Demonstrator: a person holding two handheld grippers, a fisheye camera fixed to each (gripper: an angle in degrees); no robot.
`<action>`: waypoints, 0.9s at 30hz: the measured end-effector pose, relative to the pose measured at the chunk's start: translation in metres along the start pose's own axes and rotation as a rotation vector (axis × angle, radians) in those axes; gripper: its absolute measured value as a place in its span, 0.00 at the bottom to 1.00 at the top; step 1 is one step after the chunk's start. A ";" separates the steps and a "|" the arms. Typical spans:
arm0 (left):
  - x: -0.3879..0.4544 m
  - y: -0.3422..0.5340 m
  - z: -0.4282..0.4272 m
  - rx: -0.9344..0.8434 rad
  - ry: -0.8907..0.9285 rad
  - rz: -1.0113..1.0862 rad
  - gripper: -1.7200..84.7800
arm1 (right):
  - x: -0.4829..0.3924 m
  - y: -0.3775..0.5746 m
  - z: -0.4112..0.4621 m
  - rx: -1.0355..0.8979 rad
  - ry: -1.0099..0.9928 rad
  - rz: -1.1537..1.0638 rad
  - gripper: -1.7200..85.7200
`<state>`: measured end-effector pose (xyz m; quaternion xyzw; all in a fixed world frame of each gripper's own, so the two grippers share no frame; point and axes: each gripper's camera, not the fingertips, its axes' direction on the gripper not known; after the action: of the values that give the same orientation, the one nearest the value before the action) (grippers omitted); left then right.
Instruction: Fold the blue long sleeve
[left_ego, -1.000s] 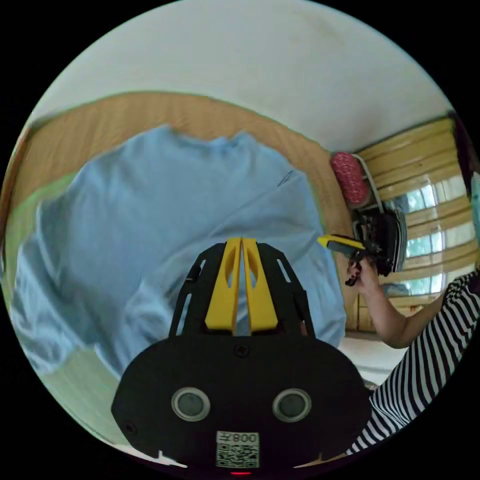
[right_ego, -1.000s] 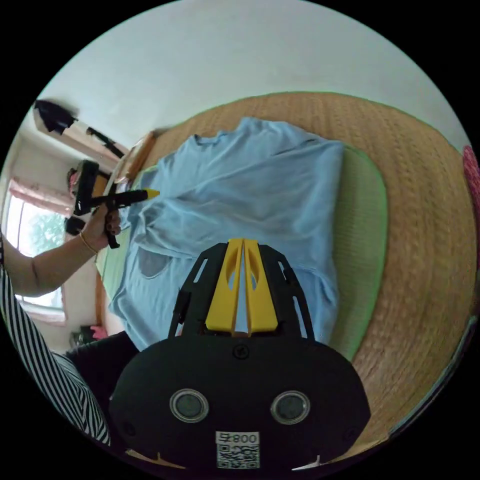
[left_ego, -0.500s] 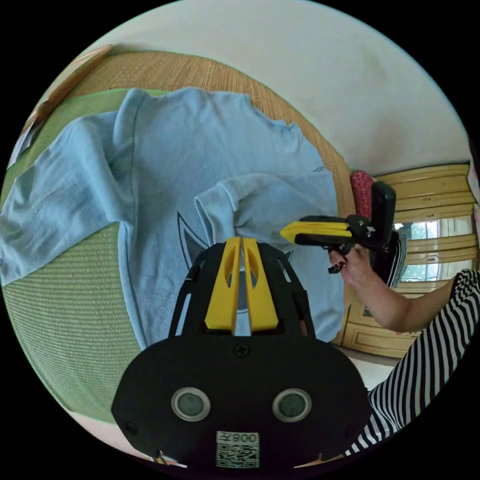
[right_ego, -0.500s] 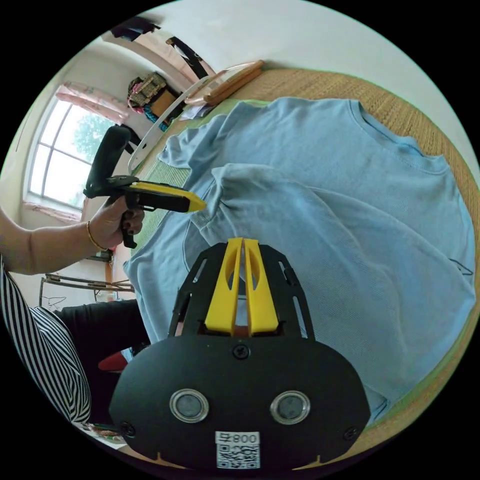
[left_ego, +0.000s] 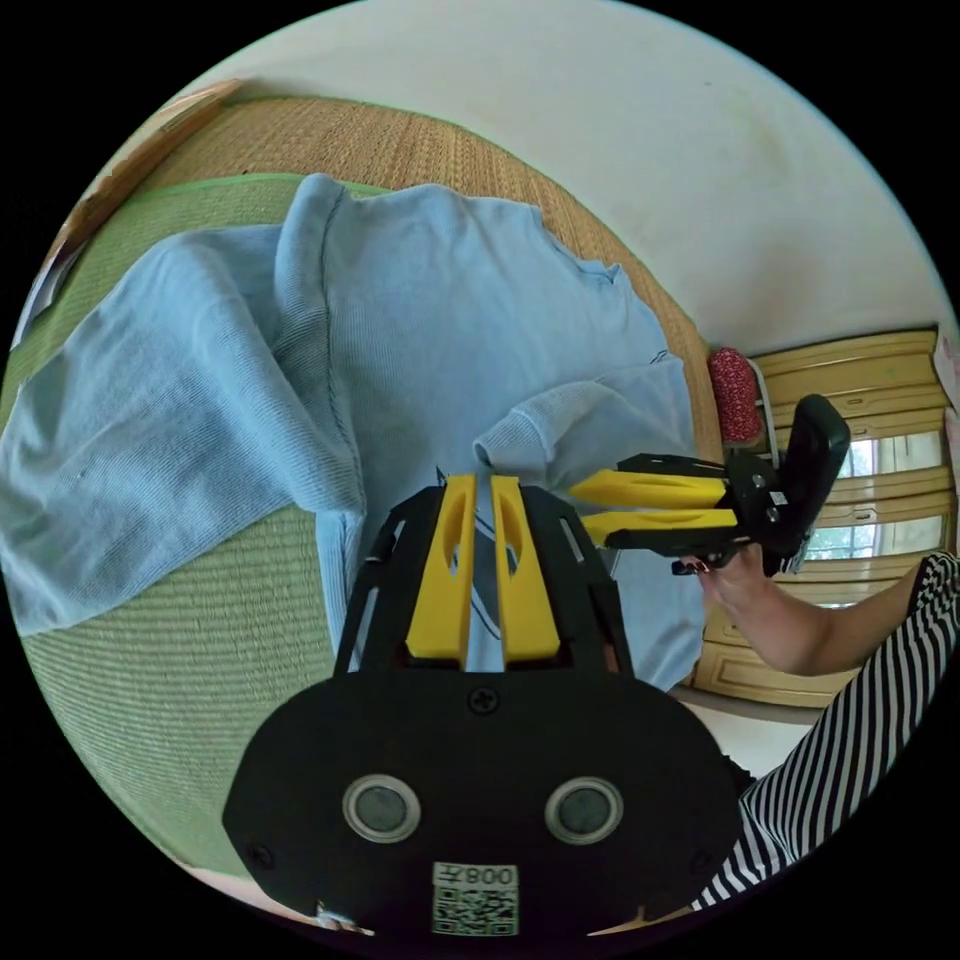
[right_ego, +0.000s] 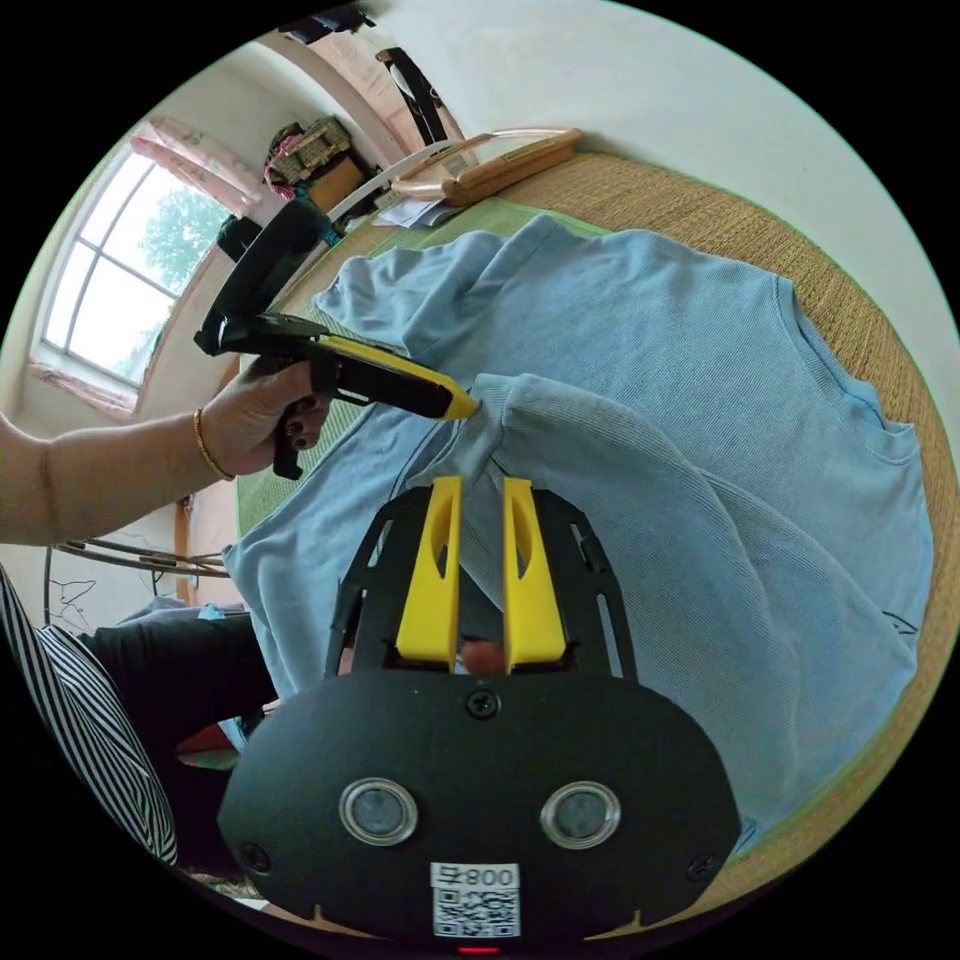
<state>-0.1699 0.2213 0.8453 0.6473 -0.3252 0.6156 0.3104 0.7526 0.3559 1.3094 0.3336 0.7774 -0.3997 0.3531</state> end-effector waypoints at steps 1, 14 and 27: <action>-0.001 0.001 0.002 0.002 0.007 0.010 0.04 | -0.001 -0.005 0.004 -0.008 -0.003 0.006 0.11; -0.020 0.024 0.007 0.040 0.008 -0.004 0.02 | 0.001 -0.015 -0.026 0.049 -0.089 0.067 0.05; 0.014 0.043 0.003 0.121 0.132 0.113 0.02 | -0.007 -0.007 0.004 -0.031 -0.195 0.139 0.05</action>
<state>-0.2027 0.1929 0.8588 0.6035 -0.3025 0.6919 0.2560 0.7521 0.3476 1.3157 0.3407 0.7205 -0.3925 0.4590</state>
